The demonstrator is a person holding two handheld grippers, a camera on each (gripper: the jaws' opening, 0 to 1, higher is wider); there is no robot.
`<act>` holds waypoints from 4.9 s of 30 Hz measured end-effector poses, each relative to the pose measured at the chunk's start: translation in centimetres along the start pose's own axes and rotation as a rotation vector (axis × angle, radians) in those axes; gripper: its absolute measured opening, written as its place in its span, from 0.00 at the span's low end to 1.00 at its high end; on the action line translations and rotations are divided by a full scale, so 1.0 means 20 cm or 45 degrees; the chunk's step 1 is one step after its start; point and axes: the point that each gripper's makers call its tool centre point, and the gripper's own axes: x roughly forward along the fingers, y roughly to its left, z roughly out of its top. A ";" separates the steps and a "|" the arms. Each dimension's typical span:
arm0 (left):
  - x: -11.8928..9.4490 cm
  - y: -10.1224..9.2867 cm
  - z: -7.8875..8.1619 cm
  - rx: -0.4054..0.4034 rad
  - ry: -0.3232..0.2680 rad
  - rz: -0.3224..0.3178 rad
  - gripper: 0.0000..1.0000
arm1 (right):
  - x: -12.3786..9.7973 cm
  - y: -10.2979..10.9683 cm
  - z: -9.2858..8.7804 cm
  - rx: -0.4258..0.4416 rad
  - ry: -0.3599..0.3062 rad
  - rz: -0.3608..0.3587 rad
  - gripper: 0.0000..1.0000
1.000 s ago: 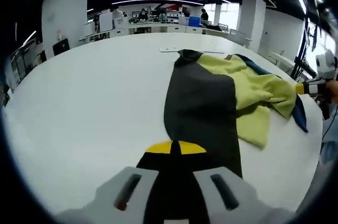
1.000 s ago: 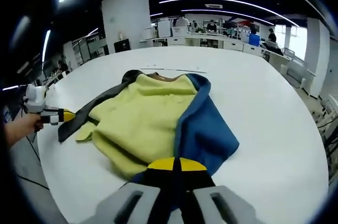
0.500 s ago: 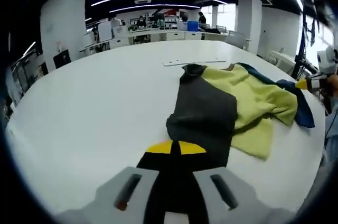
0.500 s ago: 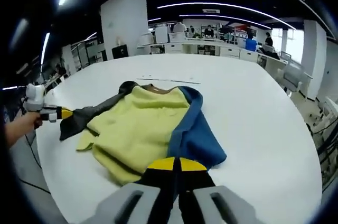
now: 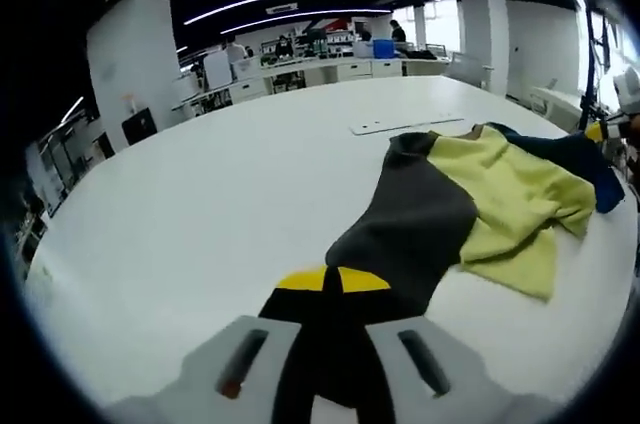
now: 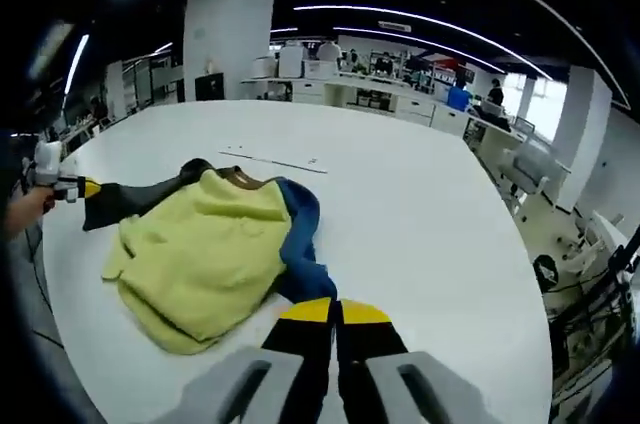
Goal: Fold the garment on the visible template until the final outline fits inside the template.
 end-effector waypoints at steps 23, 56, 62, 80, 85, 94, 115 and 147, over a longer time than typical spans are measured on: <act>0.06 0.19 -0.07 0.005 0.079 0.109 0.00 | 0.21 -0.44 -0.08 -0.004 0.141 -0.160 0.00; 0.08 0.26 -0.03 -0.028 0.077 0.160 0.00 | 0.38 -0.55 -0.08 0.053 0.204 -0.164 0.00; 0.06 0.22 0.01 -0.060 0.036 0.128 0.11 | 0.37 -0.49 -0.04 0.145 0.159 -0.108 0.24; -0.06 -0.04 0.12 -0.054 -0.063 -0.049 0.45 | 0.23 -0.15 -0.05 0.111 0.135 0.154 0.67; -0.07 -0.18 0.15 -0.026 -0.073 -0.136 0.51 | 0.19 0.00 -0.08 0.100 0.150 0.240 0.72; -0.11 -0.42 0.19 0.003 -0.114 -0.274 0.56 | 0.10 0.24 -0.10 0.077 0.139 0.352 0.72; -0.21 -0.81 0.00 -0.007 -0.066 -0.489 0.46 | -0.06 0.68 -0.23 0.049 0.134 0.520 0.68; -0.18 -1.10 -0.22 0.100 0.060 -0.574 0.21 | -0.08 1.14 -0.37 -0.031 0.144 0.655 0.28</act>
